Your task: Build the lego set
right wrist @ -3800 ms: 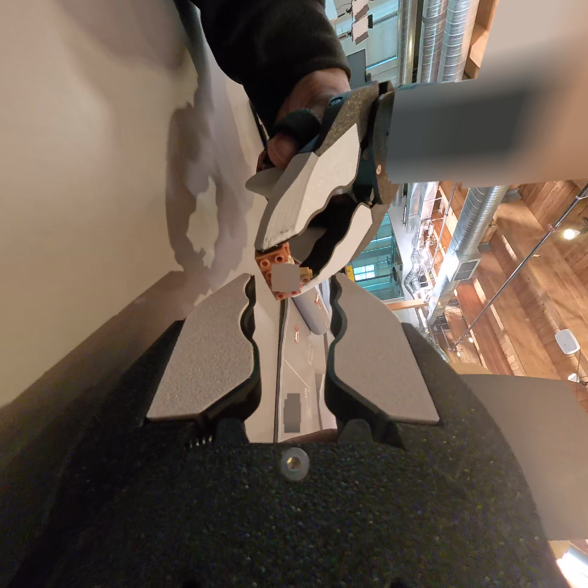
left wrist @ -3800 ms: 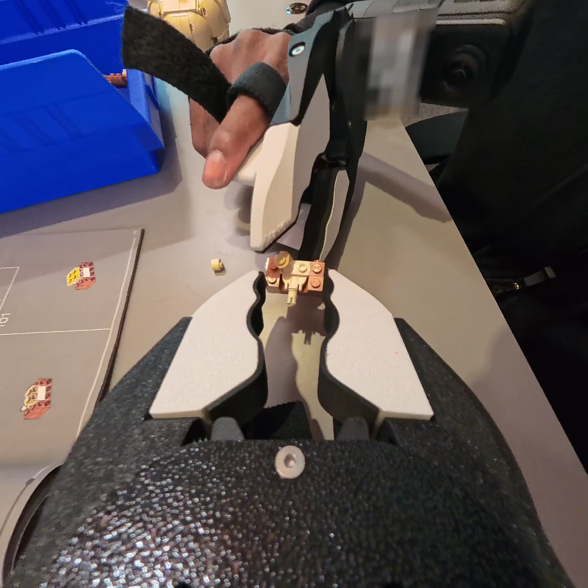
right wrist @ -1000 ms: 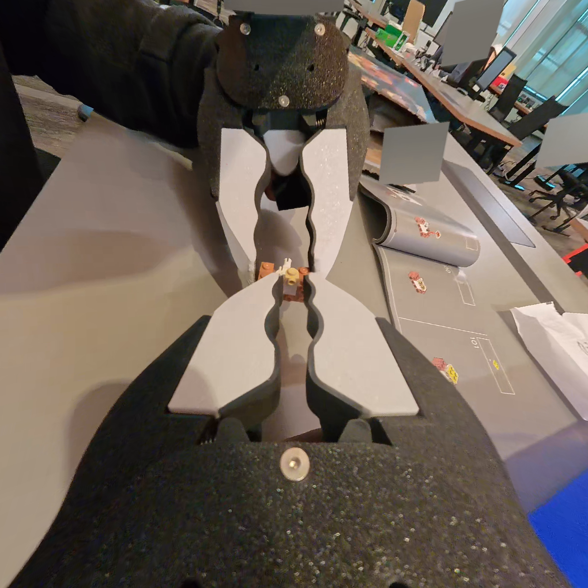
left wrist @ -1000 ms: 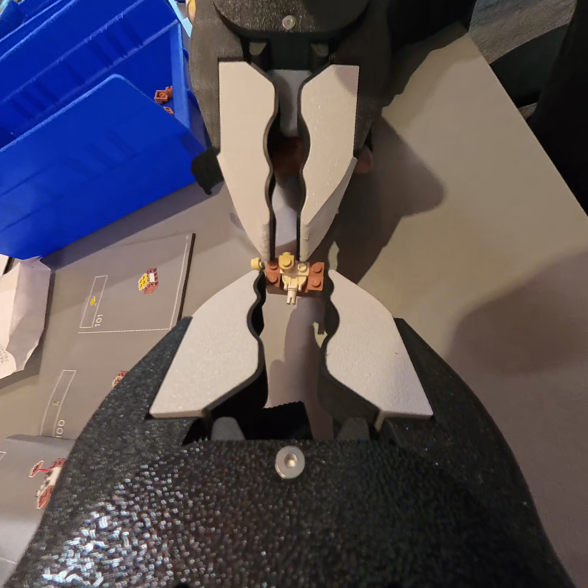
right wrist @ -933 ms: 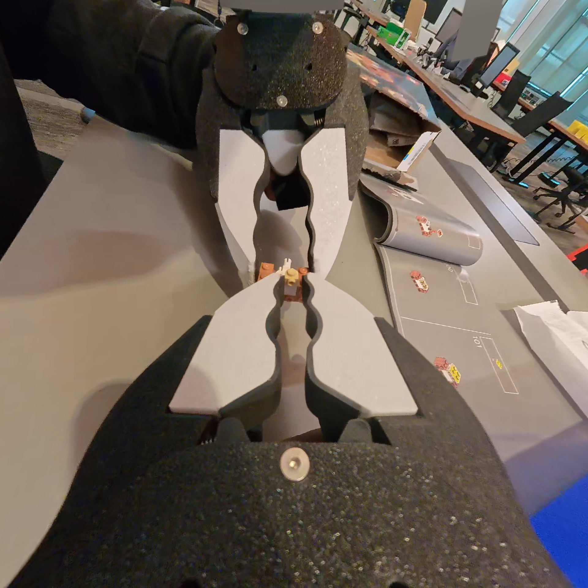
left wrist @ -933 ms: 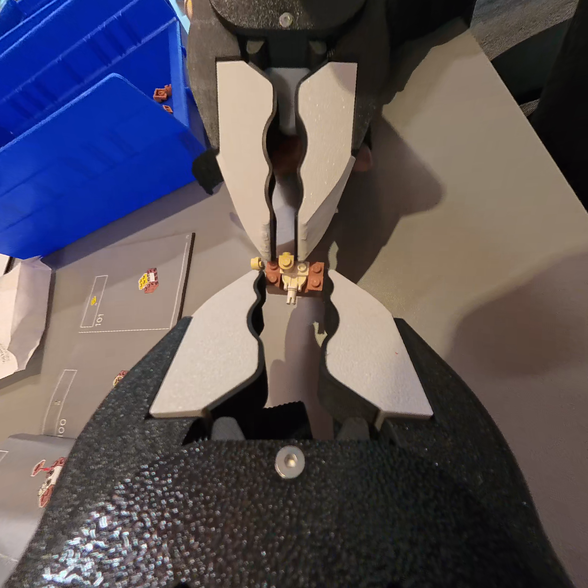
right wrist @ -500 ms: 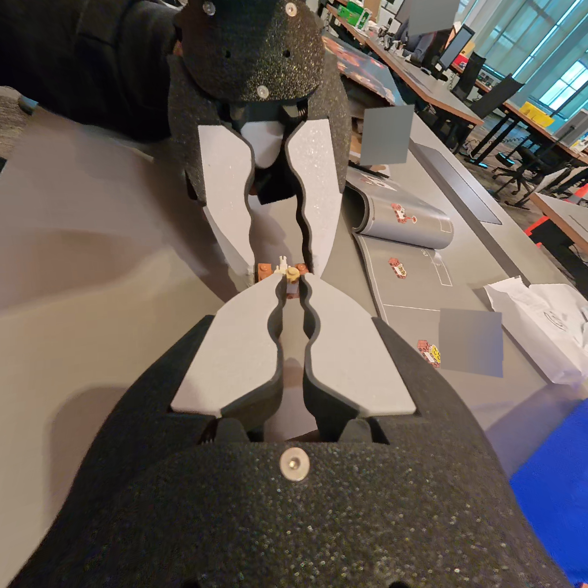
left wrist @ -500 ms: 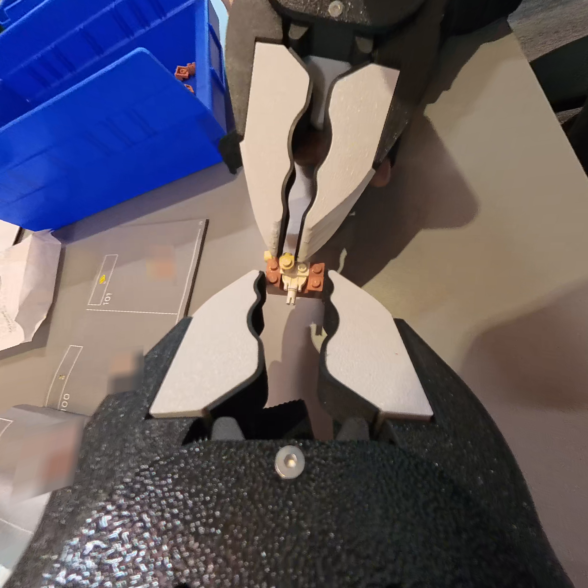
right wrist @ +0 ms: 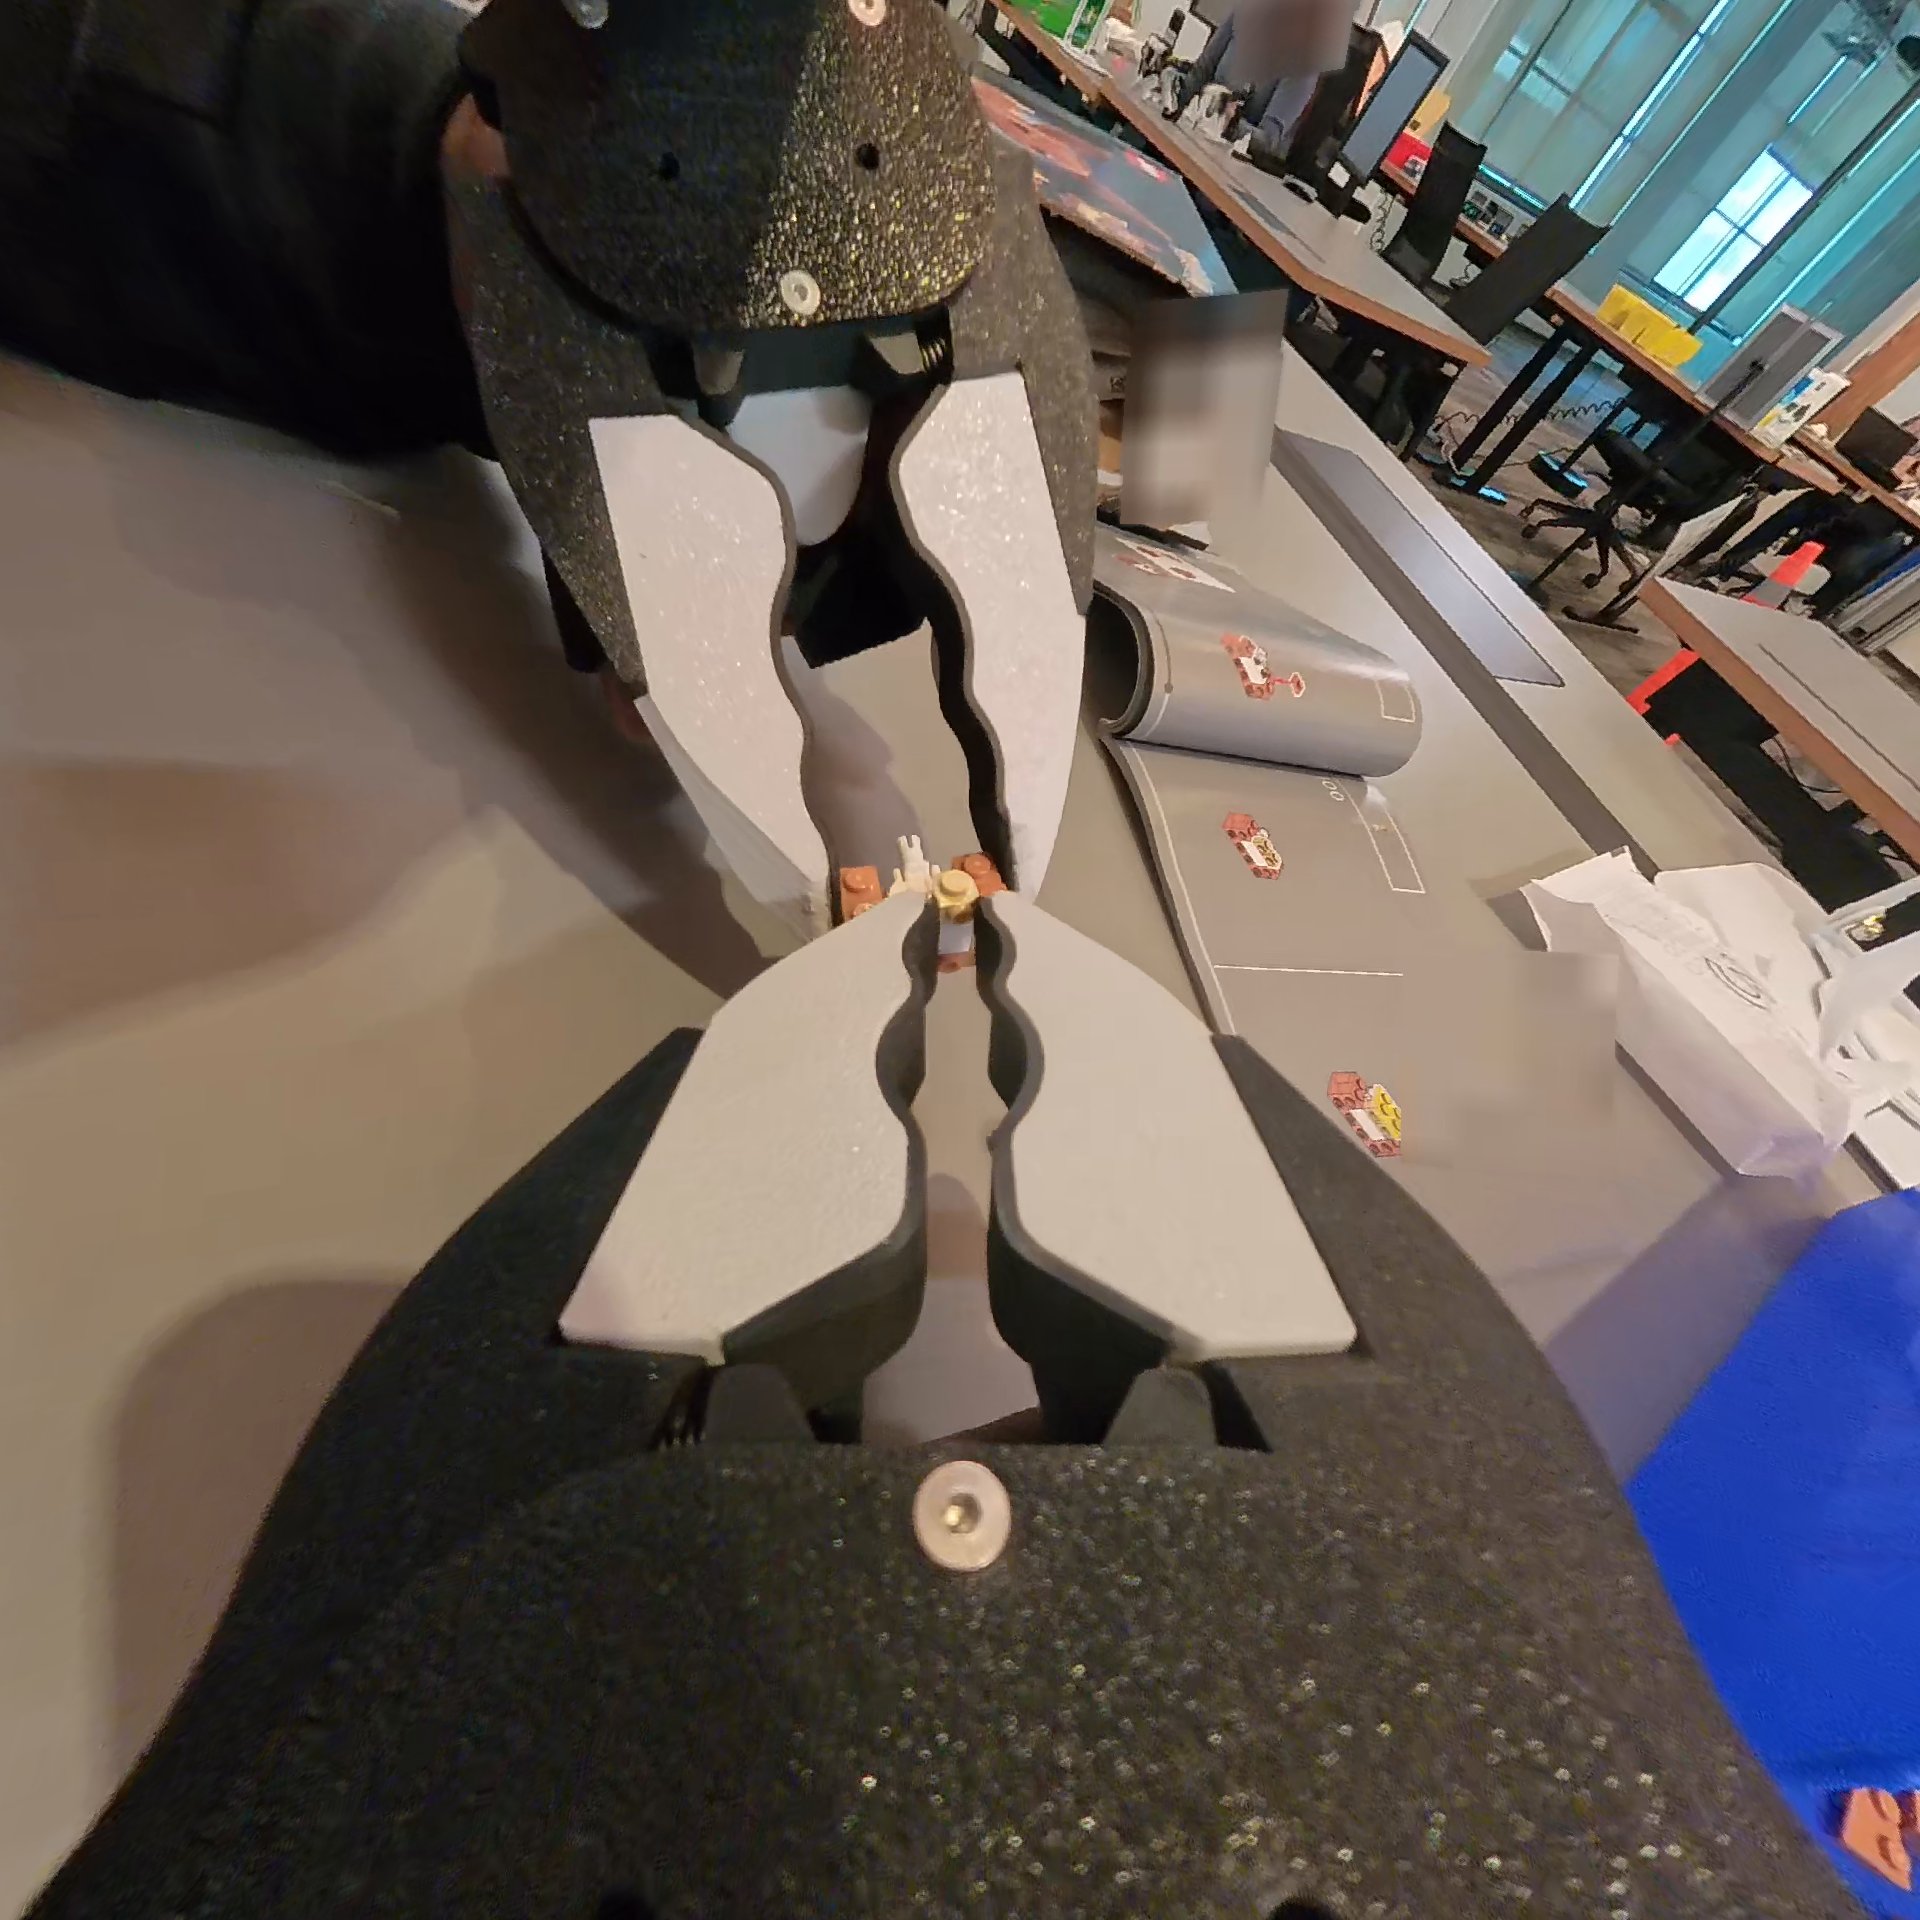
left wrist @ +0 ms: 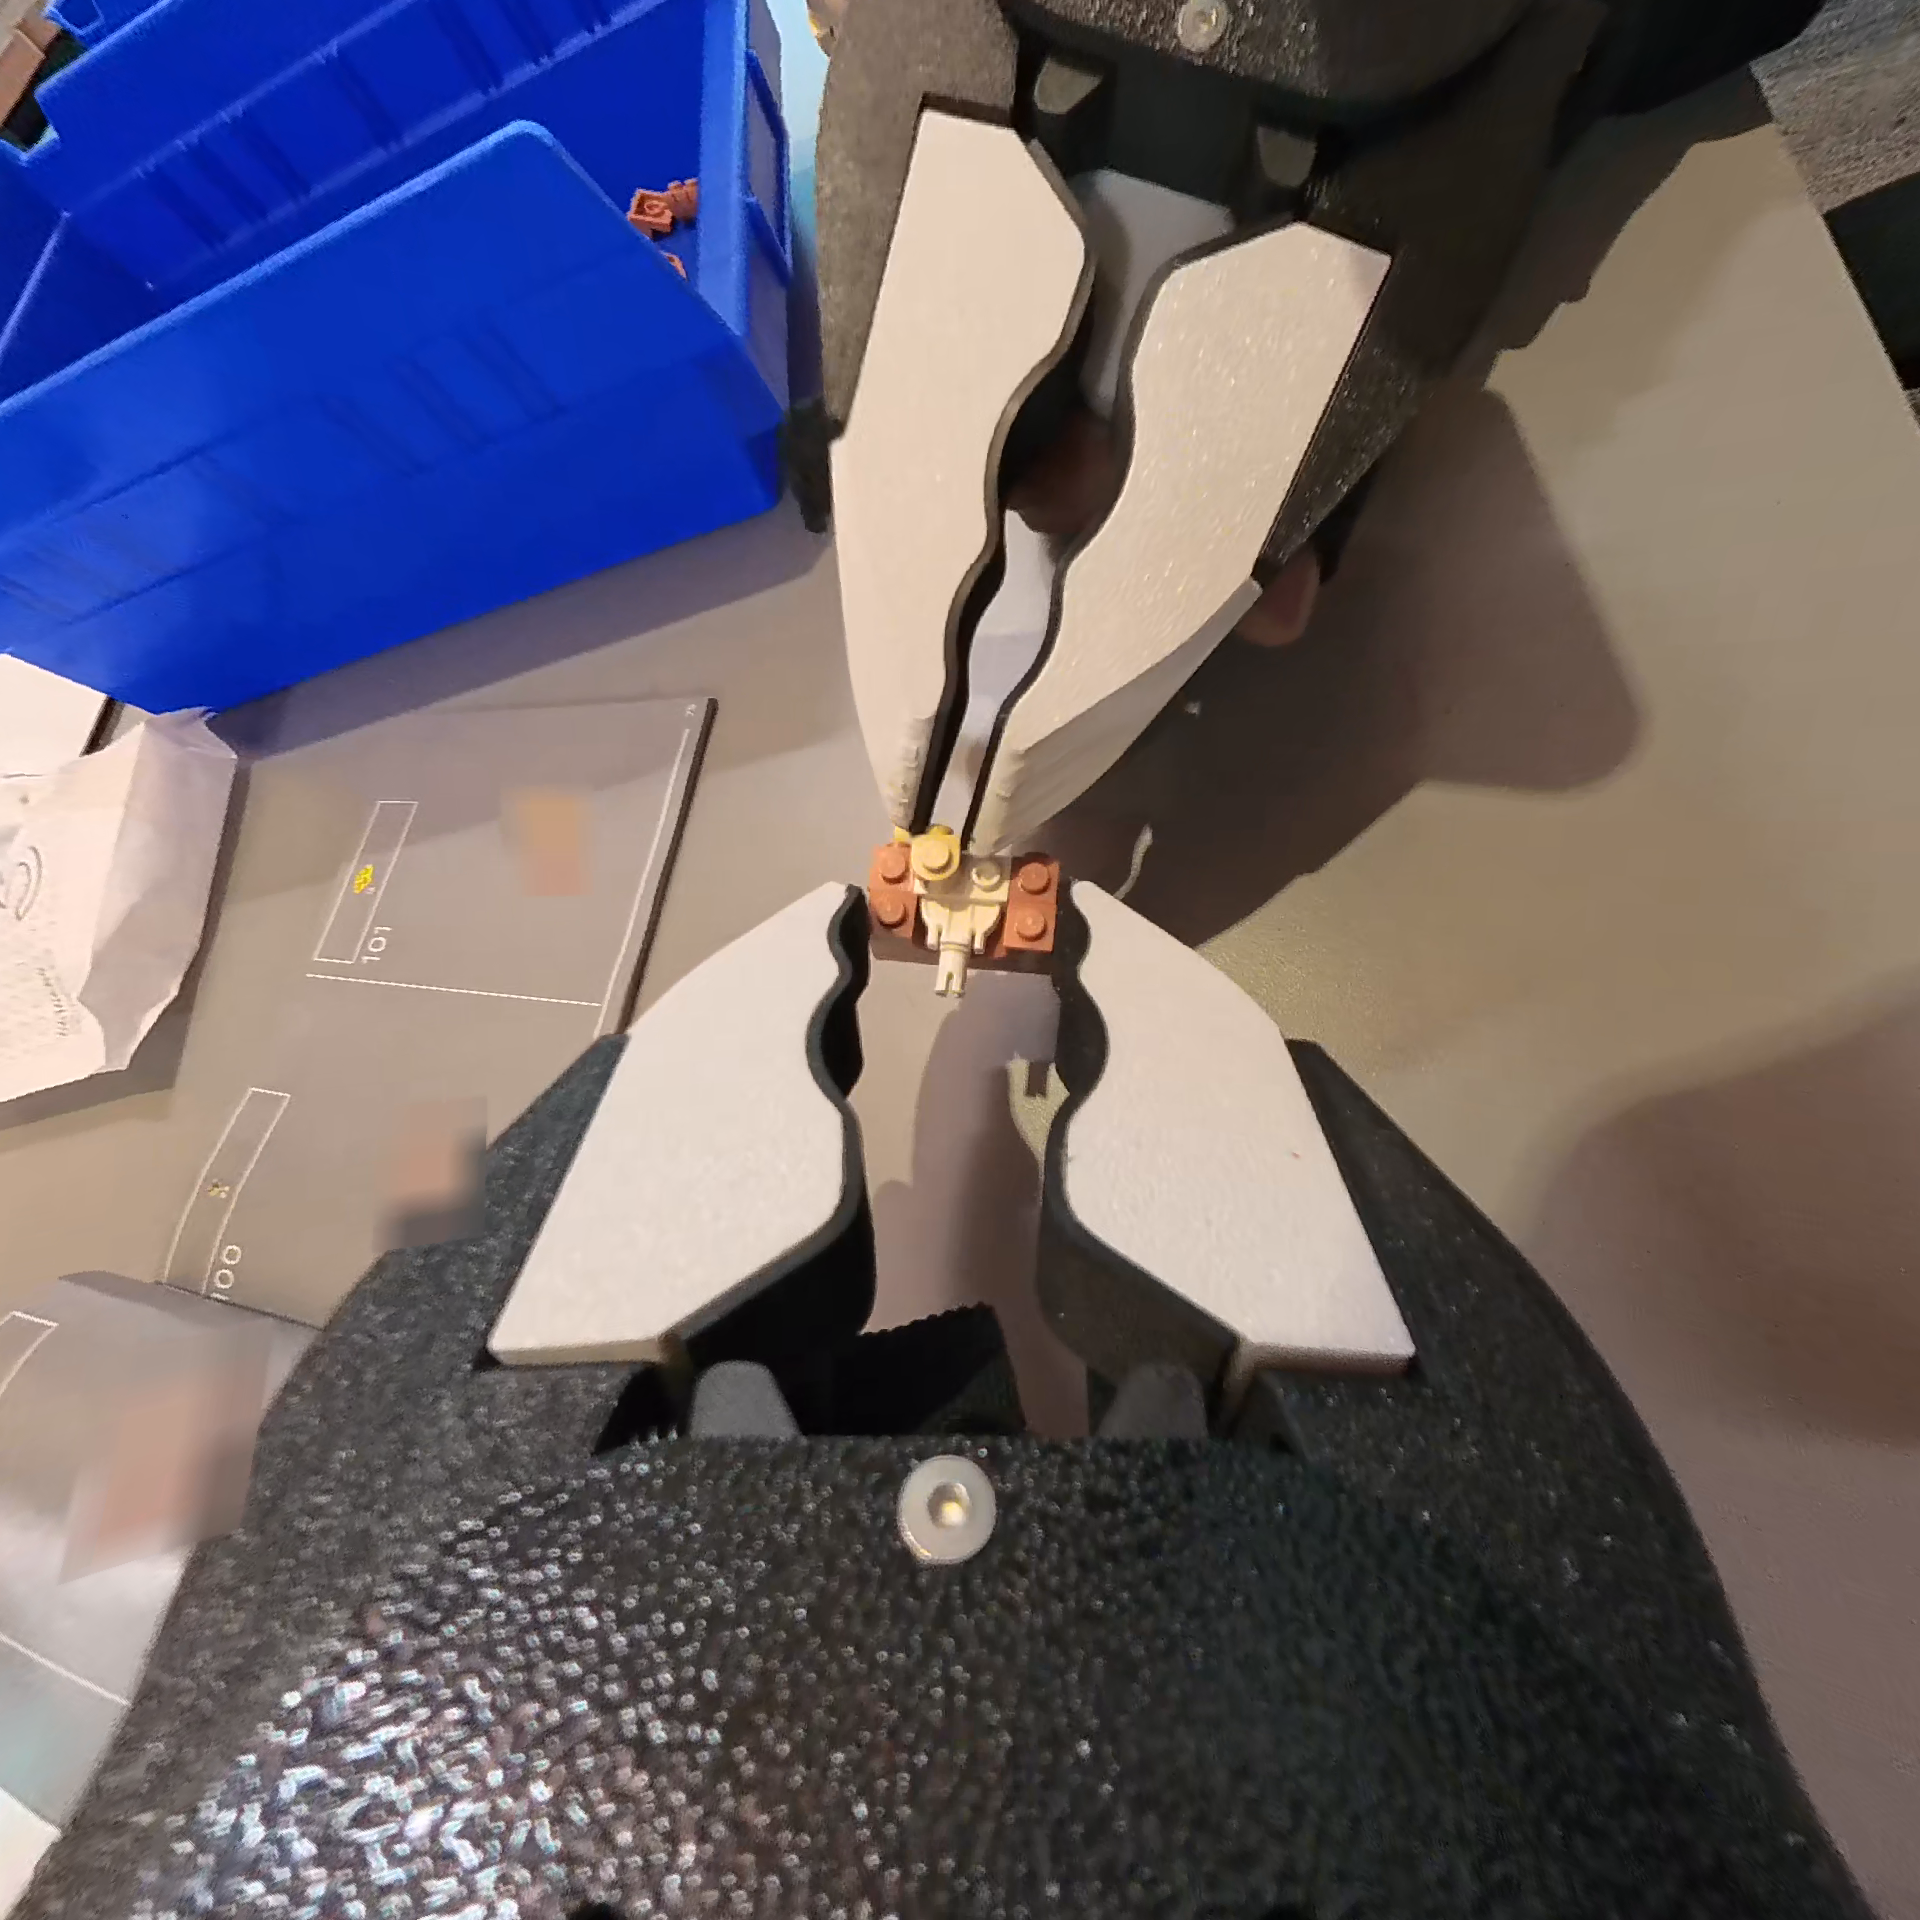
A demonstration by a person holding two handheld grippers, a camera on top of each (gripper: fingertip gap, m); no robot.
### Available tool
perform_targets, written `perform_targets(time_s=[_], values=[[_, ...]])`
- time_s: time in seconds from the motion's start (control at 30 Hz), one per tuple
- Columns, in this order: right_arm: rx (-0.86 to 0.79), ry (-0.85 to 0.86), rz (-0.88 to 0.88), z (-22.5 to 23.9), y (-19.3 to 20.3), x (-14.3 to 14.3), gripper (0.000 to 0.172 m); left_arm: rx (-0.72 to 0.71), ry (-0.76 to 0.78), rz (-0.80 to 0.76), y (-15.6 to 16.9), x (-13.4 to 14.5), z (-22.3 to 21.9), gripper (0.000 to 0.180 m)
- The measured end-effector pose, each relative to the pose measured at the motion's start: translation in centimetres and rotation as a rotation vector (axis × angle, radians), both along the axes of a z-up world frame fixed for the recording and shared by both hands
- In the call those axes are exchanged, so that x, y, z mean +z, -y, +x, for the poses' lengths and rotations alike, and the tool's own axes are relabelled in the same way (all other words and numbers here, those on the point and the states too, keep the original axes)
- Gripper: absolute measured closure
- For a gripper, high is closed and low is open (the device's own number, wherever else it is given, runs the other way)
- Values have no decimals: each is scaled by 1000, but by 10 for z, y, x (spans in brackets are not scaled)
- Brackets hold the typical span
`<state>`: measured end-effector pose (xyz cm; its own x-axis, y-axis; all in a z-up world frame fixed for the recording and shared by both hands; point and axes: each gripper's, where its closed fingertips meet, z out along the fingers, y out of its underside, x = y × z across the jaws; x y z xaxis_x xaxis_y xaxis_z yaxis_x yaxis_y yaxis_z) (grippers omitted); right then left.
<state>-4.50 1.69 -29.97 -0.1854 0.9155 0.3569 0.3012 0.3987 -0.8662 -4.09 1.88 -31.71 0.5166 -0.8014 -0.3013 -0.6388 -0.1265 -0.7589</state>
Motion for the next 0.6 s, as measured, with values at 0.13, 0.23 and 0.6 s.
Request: perform_targets(time_s=[0.13,0.23,0.6], values=[[20,-11,-61,2,0,4,164,13,33,7,-2,4,1,147],[46,-15,-82,4,0,5,152,24,59,0,-3,6,0,147],[109,-29,-7,7,6,4,143,3,102,-20,0,9,3,147]])
